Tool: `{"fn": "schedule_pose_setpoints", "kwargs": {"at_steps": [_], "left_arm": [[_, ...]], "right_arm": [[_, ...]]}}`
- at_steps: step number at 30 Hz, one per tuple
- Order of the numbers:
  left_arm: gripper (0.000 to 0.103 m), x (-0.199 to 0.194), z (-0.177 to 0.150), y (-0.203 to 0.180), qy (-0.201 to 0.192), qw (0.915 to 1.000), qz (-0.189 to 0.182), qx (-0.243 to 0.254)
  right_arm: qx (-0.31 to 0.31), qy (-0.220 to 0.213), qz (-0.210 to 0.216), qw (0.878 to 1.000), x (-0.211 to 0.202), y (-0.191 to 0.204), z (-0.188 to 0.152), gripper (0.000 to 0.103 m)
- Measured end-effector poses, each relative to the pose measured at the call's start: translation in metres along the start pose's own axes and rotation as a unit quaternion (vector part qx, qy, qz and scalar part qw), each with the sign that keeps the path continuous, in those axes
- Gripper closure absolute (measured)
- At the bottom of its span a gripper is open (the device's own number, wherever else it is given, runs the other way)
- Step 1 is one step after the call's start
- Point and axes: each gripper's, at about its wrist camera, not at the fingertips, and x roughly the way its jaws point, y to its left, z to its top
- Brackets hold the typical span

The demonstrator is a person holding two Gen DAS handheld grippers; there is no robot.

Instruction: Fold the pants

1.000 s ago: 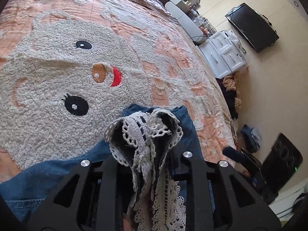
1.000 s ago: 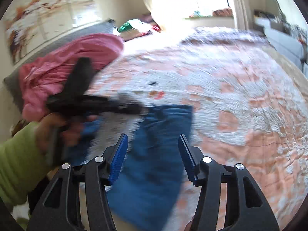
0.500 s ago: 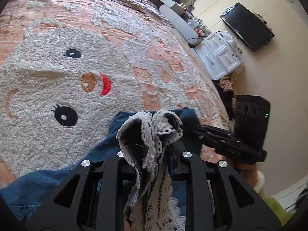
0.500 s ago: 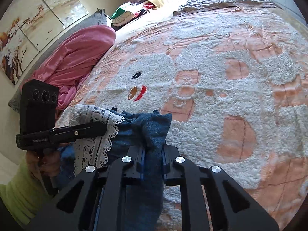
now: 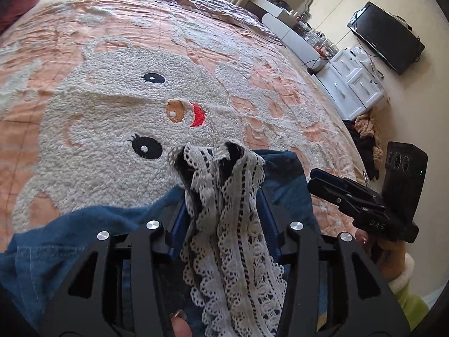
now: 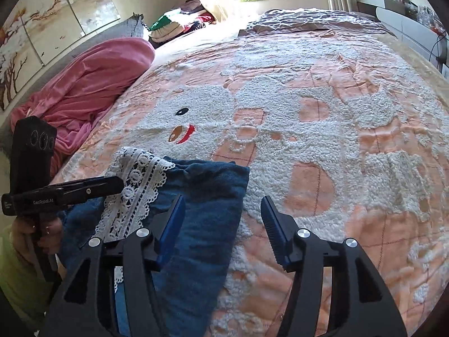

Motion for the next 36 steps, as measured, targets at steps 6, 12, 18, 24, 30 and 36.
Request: {"fn": "schedule_pose_setpoints", "kwargs": {"at_steps": [6, 12, 18, 24, 30, 36], "left_arm": [[0.061, -0.029, -0.046, -0.014, 0.002, 0.9995, 0.029, -0.012], [0.064, -0.045, -0.095, -0.016, 0.011, 0.9986, 0.016, -0.049], [0.076, -0.041, -0.105, -0.025, 0.024, 0.9973, 0.026, -0.064], [0.099, -0.035, -0.111, -0.039, 0.027, 0.9968, 0.052, -0.055], [0.097, -0.045, -0.122, -0.055, 0.023, 0.9937, 0.11, -0.002], [0.093, -0.037, -0.122, -0.065, 0.02, 0.988, 0.148, 0.041]], "right_arm": [[-0.008, -0.009, 0.023, 1.0, -0.03, 0.016, -0.025, 0.044], [-0.006, -0.02, 0.03, 0.999, -0.054, 0.023, -0.064, 0.043], [0.001, -0.003, 0.036, 0.999, -0.052, 0.025, -0.085, 0.043], [-0.022, 0.024, 0.018, 0.999, -0.037, 0.03, -0.09, 0.043], [-0.063, 0.013, -0.004, 0.998, -0.043, 0.04, -0.093, 0.043], [-0.093, 0.033, -0.031, 0.995, -0.029, 0.044, -0.098, 0.043]]}}
